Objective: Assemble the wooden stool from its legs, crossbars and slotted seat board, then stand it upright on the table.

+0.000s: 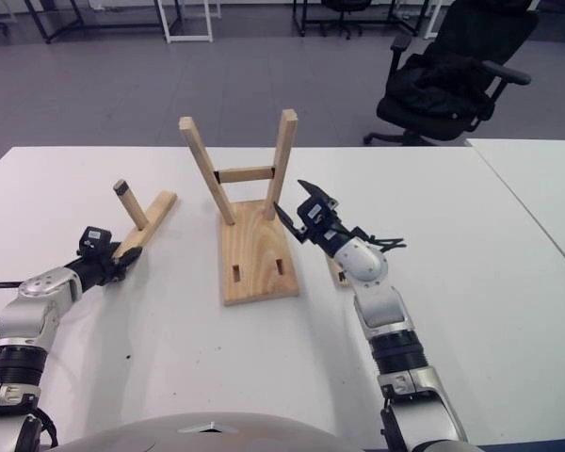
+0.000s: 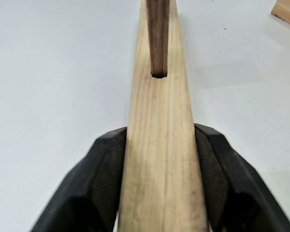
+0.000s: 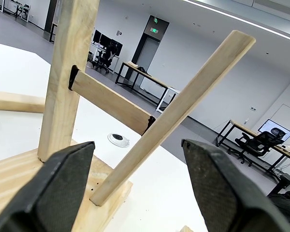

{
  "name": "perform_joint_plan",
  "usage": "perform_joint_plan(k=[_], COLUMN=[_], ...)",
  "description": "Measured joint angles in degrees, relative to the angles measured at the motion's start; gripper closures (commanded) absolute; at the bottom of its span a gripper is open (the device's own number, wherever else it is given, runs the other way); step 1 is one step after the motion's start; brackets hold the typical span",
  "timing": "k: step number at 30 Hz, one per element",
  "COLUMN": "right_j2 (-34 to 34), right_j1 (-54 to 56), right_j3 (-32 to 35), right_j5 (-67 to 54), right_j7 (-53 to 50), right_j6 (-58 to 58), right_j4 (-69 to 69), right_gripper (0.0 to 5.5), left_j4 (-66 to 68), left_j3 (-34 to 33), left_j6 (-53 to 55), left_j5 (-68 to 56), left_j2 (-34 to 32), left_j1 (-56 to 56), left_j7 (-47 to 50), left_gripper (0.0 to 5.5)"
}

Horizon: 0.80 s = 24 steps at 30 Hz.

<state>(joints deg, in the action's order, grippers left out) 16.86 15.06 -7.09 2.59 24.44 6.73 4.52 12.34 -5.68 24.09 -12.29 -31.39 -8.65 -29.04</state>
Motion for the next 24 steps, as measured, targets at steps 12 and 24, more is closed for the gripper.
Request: perform_joint_plan(k=[12, 24], right_j2=[-0.5, -14.7], right_j1=[12.2, 25.6], right_j3=[17.3, 19.9], right_j5=[-36.5, -67.8], right_j7=[1.2, -22.8], right_j6=[-29.8, -55.6], right_j4=[-11.2, -13.4], right_gripper=[1.56, 1.24], left_j4=[-18.6, -43.0], left_j3=[-15.4, -10.8], left_j6=[-4.9, 6.7], left_j5=[-16.6, -29.8], left_j2=[-1.7, -4.0], left_j1=[5.1, 0.9], left_j7=[-11.7, -8.2], left_gripper=[3.47, 3.47])
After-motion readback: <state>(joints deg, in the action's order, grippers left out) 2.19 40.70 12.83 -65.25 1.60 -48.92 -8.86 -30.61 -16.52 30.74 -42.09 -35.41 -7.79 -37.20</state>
